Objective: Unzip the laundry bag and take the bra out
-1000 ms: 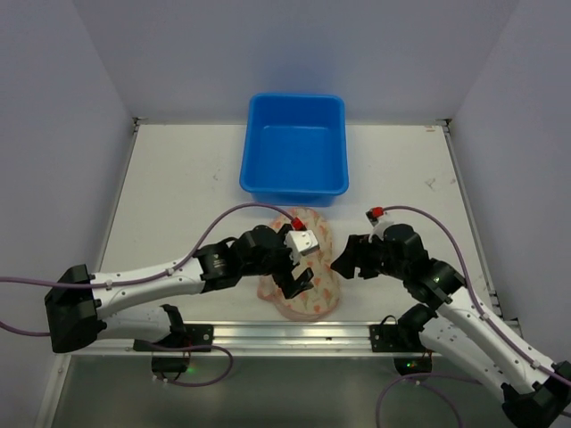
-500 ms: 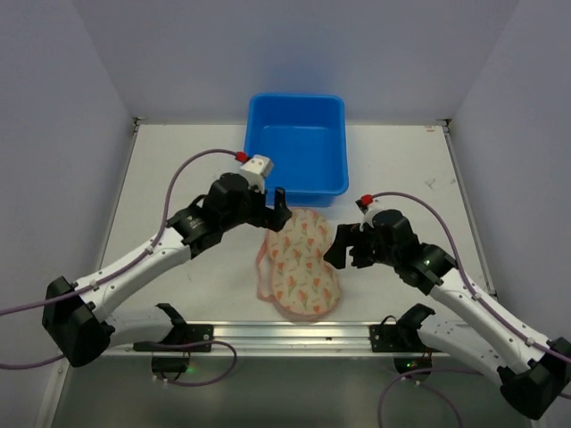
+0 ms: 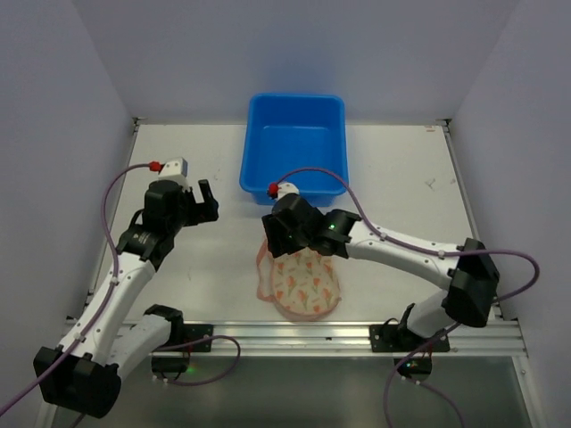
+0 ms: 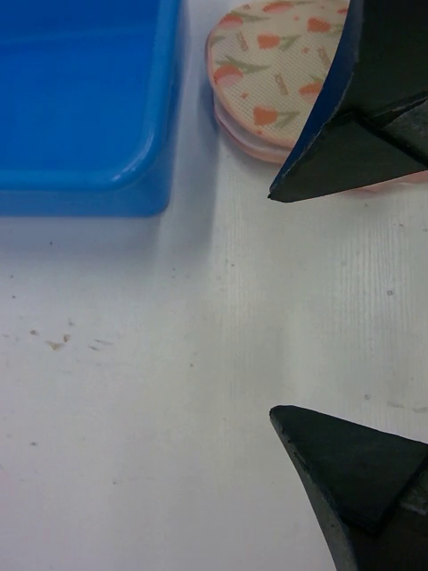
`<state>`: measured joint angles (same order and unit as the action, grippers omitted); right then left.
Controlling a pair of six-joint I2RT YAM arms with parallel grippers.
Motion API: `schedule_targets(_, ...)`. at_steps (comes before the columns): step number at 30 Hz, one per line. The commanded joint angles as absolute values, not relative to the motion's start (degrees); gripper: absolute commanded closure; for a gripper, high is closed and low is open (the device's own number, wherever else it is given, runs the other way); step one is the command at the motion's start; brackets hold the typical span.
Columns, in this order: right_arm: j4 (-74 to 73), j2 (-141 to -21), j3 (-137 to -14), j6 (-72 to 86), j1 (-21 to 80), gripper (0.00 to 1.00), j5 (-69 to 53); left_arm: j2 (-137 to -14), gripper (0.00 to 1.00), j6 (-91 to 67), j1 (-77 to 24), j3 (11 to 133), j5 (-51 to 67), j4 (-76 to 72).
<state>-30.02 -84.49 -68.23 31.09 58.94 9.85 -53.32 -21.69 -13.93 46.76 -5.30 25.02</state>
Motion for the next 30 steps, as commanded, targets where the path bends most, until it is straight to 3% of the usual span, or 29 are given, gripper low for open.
schedule_targets(1,-33.65,-91.9,-75.84,32.34,61.34,0.45,16.26,-49.14,0.0,-19.87,-13.54,42.11,-9.84,22.33)
schedule_targets(8,-38.93,-102.73,-82.52,35.07,64.07,0.49,17.31,-47.28,0.0,-18.9,-13.54,41.31,-9.93,22.24)
schedule_targets(23,-43.42,-112.14,-86.66,36.3,64.78,0.6,18.72,-45.88,0.0,-18.63,-13.54,41.04,-9.05,22.06)
schedule_targets(27,-43.86,-114.17,-88.15,36.3,64.78,0.66,20.03,-45.7,0.0,-18.54,-13.54,41.04,-9.14,22.15)
schedule_targets(30,-44.82,-115.22,-89.03,36.56,64.78,0.81,21.53,-45.62,0.0,-18.54,-13.54,40.96,-9.23,22.15)
